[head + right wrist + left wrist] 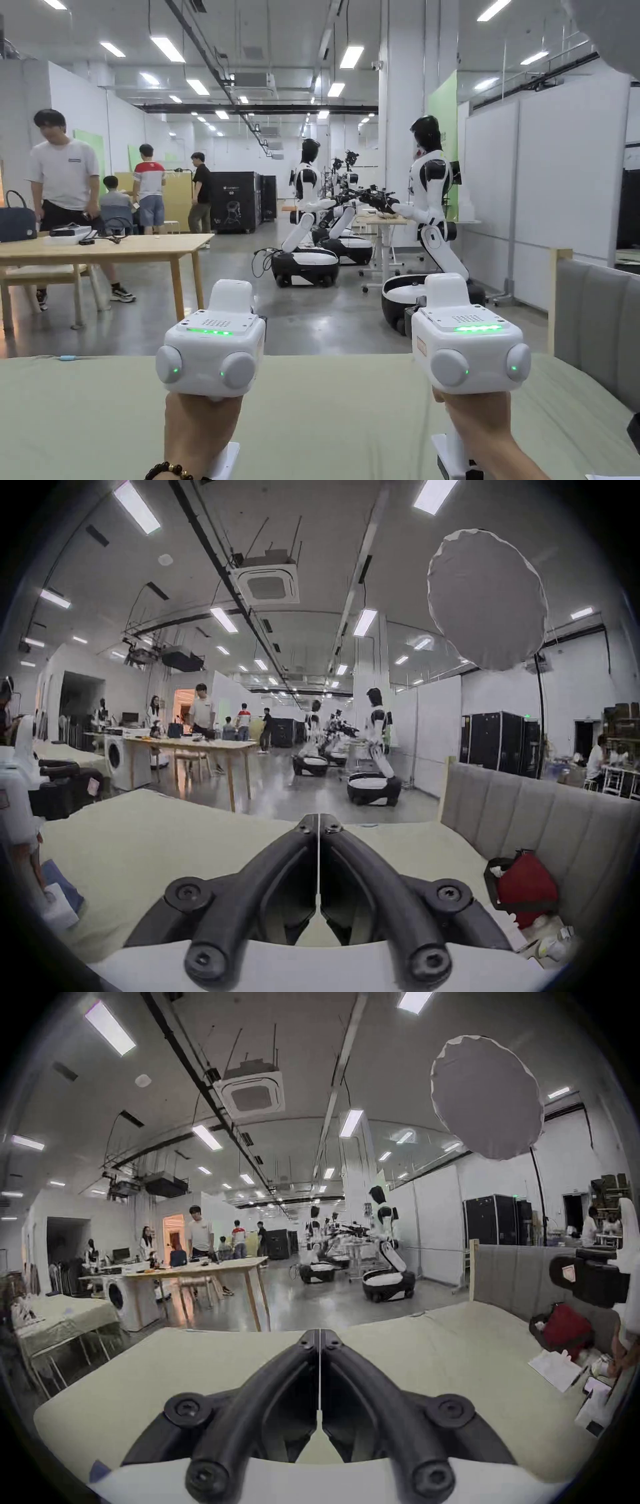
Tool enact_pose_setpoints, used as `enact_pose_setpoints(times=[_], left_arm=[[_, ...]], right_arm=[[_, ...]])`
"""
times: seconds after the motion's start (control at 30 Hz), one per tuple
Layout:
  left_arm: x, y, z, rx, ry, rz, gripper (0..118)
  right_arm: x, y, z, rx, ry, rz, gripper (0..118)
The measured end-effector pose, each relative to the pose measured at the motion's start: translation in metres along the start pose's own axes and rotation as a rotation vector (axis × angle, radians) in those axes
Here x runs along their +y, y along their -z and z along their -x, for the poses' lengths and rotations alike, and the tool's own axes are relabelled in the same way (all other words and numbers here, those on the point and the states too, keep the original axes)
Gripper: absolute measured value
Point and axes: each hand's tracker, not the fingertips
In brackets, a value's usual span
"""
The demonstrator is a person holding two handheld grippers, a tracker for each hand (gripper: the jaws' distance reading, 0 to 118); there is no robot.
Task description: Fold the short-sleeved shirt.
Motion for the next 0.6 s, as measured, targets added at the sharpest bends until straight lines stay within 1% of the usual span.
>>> enact_pose_setpoints(times=[0.03,0.07,0.1,0.13,0.17,0.2,0.23,0.27,0.33,0.4,0.43,0.6], left_arm=[[0.001,-0.004,-0.002,-0.003,0.000,-0.005,6],[0.001,-0.004,-0.002,-0.010,-0.004,-0.006,15],[0.001,-0.004,-0.003,-0.014,-0.005,0.004,36],[0.001,-0.003,-0.003,-0.015,-0.001,0.009,84],[0.001,-0.001,-0.002,-0.019,-0.007,0.038,112],[0.000,-0.002,0.000,-0.028,-0.013,0.034,118],[-0.004,-0.005,0.003,-0.012,-0.022,0.038,118],[0.000,-0.005,0.002,0.019,0.002,-0.004,118],[0.002,-0.003,0.004,0.020,0.004,0.001,118],[0.005,-0.002,0.006,0.011,-0.004,0.018,118],[0.004,-0.001,0.005,0.009,-0.013,0.018,118],[0.007,-0.006,0.005,0.013,-0.038,0.012,118]], right_arm=[[-0.001,0.000,0.001,-0.006,0.008,-0.007,12],[-0.002,-0.001,0.001,0.000,0.018,-0.017,33],[-0.004,-0.004,0.002,0.006,0.015,-0.032,66],[-0.003,-0.004,0.002,0.012,0.012,-0.030,111],[-0.004,-0.003,0.002,0.011,0.008,-0.021,118],[-0.004,-0.008,0.004,0.037,0.001,-0.068,118],[-0.004,-0.009,0.003,0.023,0.008,-0.064,118],[-0.002,-0.010,0.002,0.028,0.010,-0.061,118],[0.001,-0.010,0.001,0.031,0.007,-0.052,118],[0.003,-0.012,0.009,-0.004,-0.011,0.006,118],[0.005,-0.012,0.010,-0.030,-0.005,0.028,118],[0.015,-0.020,0.009,-0.018,0.041,0.011,118]])
